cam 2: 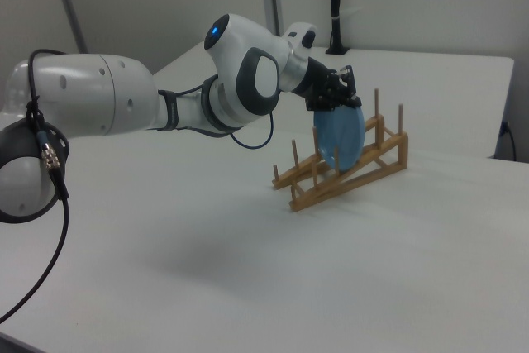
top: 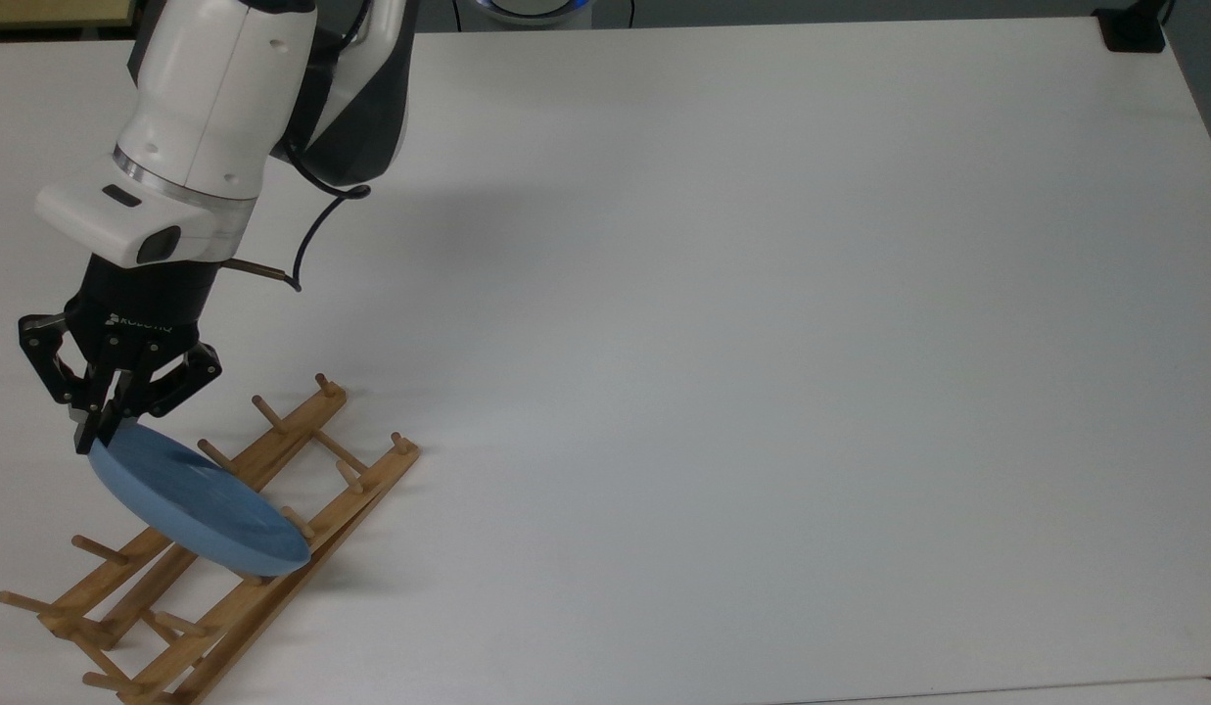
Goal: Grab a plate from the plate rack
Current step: 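Close the gripper on the blue plate's rim, then lift the blue plate out of the rack and carry it away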
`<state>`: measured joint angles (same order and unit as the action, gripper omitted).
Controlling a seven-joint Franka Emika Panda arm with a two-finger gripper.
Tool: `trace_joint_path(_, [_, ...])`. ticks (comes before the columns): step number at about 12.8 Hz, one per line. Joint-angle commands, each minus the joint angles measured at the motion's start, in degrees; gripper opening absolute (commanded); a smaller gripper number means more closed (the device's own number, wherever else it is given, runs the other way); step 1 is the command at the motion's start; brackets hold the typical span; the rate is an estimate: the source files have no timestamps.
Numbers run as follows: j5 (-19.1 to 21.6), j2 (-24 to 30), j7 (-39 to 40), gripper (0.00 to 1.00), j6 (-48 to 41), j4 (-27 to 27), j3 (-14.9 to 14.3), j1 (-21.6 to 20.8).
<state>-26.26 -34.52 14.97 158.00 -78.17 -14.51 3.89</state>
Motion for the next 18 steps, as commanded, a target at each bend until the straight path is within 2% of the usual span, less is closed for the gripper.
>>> trace_joint_path(1, [-0.98, -0.03, 0.33, 0.03, 1.26, 1.18, -1.31, -0.46])
trace_joint_path(5, [-0.28, 4.44, -0.29, 0.00, 1.26, 1.71, -1.22, -0.64])
trace_joint_path(7, [2.34, 6.82, -0.38, 0.00, 1.17, 1.53, -1.14, -0.64])
trace_joint_path(10, [11.20, 9.81, -0.29, 0.00, 0.65, 0.92, -0.44, -1.07])
trace_joint_path(12, [16.39, 12.18, -0.38, 0.00, -0.57, -2.58, -0.17, -3.09])
trace_joint_path(14, [23.42, 12.98, -1.08, 0.00, -6.70, -3.57, -0.26, -5.99])
trace_joint_path(18, [32.84, 12.37, -5.10, 0.00, -18.84, -3.65, -0.17, -11.08])
